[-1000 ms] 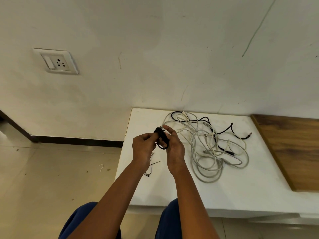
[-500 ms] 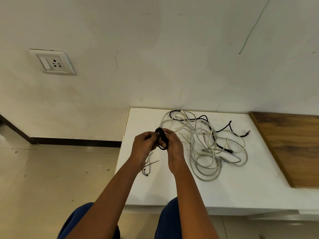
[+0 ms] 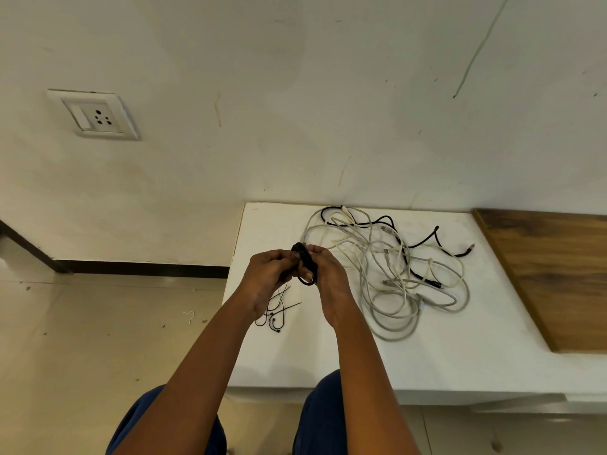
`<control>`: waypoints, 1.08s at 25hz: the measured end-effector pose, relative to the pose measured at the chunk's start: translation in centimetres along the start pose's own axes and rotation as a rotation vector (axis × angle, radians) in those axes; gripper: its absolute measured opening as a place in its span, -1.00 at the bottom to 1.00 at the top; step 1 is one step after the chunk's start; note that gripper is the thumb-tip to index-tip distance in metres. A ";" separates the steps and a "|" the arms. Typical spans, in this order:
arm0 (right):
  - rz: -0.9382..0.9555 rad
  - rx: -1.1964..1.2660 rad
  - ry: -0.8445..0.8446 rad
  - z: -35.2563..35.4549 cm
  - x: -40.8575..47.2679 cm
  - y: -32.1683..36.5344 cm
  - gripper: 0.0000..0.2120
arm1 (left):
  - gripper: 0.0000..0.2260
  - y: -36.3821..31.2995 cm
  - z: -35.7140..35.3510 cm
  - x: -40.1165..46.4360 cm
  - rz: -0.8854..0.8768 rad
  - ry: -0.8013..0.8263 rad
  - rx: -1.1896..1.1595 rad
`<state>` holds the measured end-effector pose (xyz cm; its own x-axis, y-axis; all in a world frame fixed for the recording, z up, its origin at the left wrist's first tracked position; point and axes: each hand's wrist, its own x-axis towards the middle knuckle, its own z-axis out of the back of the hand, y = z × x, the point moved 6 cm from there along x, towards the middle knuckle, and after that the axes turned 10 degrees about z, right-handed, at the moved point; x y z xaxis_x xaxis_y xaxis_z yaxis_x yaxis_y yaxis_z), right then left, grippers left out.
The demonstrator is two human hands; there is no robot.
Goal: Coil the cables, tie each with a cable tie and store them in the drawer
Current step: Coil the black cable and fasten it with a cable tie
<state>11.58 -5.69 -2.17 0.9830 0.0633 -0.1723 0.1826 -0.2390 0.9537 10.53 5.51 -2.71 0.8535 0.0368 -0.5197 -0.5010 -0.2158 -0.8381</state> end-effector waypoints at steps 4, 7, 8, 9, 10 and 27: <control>-0.016 0.002 0.017 0.1 -0.1 0.3 -0.83 | -0.89 0.1 0.1 0.1 0.023 0.039 0.022; -0.051 -0.006 0.036 0.4 -0.1 0.1 -0.83 | -0.89 0.3 0.2 0.2 0.035 0.039 0.036; -0.061 -0.011 0.040 0.5 -0.1 0.0 -0.84 | -0.89 0.3 0.1 0.2 0.039 0.040 0.030; -0.067 -0.015 0.038 0.6 0.0 -0.1 -0.84 | -0.87 0.3 0.1 0.1 0.043 0.052 0.016; -0.068 -0.021 0.033 0.8 0.1 -0.2 -0.85 | -0.84 0.3 -0.1 0.0 0.044 0.072 0.005; 0.011 -0.048 0.045 0.5 0.5 -0.6 -0.79 | -0.93 0.8 0.7 -0.3 0.027 -0.195 -0.076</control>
<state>12.02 -6.00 -2.96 0.9829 0.1044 -0.1518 0.1697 -0.1932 0.9664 9.79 6.03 -3.32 0.7926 0.2168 -0.5699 -0.5044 -0.2920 -0.8126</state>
